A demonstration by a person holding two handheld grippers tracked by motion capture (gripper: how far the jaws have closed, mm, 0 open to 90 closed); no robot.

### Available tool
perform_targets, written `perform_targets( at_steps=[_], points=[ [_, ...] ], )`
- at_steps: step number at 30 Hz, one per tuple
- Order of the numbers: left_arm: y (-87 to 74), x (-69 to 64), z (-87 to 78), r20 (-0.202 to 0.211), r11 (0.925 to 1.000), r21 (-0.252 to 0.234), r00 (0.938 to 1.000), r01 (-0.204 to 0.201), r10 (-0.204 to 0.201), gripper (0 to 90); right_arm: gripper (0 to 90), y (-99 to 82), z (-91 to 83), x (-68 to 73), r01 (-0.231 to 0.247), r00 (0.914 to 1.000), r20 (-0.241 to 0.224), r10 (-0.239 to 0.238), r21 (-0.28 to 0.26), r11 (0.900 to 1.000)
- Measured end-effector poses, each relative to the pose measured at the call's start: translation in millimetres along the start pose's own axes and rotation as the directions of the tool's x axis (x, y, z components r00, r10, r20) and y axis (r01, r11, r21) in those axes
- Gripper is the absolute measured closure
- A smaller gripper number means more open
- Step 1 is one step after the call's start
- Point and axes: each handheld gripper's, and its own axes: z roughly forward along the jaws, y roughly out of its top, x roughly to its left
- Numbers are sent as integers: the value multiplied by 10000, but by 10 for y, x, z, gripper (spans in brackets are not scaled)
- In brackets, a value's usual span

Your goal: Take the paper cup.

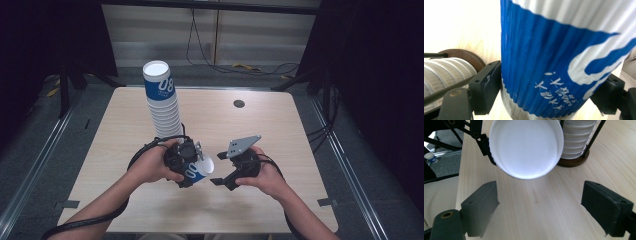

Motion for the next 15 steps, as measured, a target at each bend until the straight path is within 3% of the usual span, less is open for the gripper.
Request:
perform_targets(
  at_steps=[15],
  points=[
    [1,-9,6,14,10000,-61,10000,8,-8,199,137,83,108,46,221,9991,-364,-220,25,9998]
  ],
)
